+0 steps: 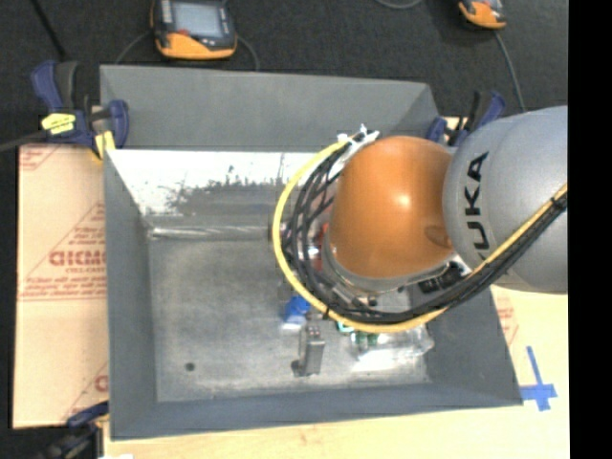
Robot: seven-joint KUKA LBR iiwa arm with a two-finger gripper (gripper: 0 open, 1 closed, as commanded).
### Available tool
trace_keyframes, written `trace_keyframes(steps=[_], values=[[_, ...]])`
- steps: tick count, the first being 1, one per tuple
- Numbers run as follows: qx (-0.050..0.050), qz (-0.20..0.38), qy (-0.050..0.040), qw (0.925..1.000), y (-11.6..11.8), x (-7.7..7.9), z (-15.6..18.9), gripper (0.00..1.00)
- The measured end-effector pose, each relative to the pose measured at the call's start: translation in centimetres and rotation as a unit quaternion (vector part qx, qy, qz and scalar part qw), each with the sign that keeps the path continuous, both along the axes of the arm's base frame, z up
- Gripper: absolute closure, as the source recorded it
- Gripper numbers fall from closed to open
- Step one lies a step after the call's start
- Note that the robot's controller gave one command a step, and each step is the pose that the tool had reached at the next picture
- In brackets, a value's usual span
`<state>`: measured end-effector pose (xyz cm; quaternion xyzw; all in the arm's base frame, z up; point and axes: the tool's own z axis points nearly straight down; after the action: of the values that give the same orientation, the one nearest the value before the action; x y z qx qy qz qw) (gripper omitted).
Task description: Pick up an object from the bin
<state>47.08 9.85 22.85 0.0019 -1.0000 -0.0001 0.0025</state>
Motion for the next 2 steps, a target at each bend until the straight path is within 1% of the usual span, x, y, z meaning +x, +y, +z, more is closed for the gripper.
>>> trace_keyframes(steps=[1,2], values=[[-0.002,0.002,-0.0055,1.0000,-5.9,6.2,-1.6,0.00],[0.000,-0.028,0.0000,0.9996,-6.1,5.7,-10.5,0.00]])
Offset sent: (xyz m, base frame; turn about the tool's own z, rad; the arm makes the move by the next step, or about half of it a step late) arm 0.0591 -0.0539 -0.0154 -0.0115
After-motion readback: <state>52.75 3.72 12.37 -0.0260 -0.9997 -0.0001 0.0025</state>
